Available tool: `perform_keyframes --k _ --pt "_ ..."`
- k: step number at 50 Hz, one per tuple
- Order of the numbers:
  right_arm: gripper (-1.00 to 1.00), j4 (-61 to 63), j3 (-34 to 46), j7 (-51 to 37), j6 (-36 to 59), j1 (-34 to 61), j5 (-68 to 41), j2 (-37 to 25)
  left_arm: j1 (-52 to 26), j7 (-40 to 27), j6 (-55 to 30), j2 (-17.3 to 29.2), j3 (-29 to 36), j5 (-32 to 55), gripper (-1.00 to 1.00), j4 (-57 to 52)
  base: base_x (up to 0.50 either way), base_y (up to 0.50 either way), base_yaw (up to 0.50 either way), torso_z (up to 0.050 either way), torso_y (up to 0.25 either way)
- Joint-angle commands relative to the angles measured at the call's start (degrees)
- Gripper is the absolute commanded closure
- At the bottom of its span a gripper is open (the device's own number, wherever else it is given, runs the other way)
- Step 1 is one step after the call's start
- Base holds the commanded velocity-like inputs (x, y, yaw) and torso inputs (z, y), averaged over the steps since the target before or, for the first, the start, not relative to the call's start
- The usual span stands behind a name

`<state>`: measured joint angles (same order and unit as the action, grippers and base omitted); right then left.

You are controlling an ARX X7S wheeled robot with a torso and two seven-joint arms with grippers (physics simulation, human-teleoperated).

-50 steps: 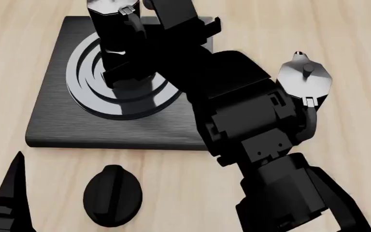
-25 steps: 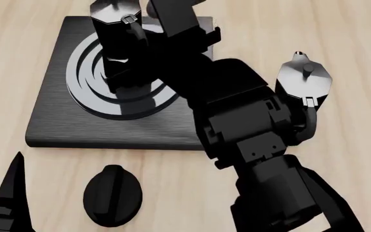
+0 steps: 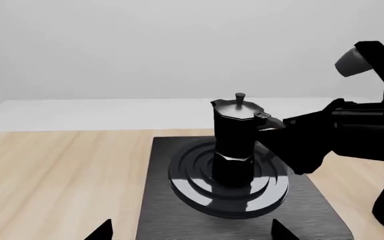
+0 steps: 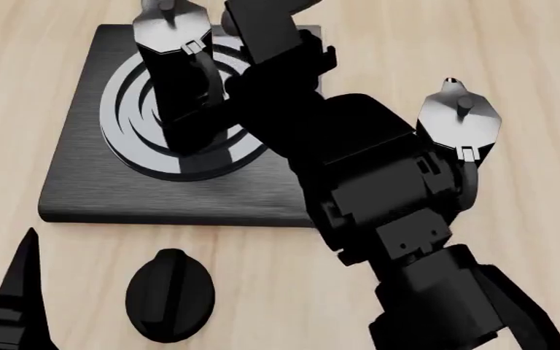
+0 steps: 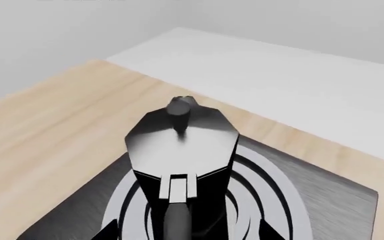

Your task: Put the right moka pot on the stove.

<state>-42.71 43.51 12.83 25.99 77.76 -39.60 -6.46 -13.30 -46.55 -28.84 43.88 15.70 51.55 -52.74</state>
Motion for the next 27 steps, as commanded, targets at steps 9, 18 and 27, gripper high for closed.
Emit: perform_keyframes --k 9,18,27 --pt "-1.00 29.65 -2.78 -11.31 15.39 -2.27 -8.03 -10.60 -1.38 -1.01 -1.46 -0.19 1.05 -0.09 -1.00 0.77 0.00 0.00 0.00 0.000 0.000" --pt "-1.00 43.18 -6.43 -17.86 22.36 -1.60 -13.67 -16.05 -1.83 -1.65 -2.17 -0.09 1.56 -0.39 -1.00 0.59 0.00 0.00 0.00 0.000 0.000" --pt "-1.00 55.65 -11.80 -25.66 29.79 -1.74 -22.44 -21.86 -1.86 -1.73 -2.09 -0.03 1.61 -0.14 -1.00 0.67 0.00 0.00 0.00 0.000 0.000"
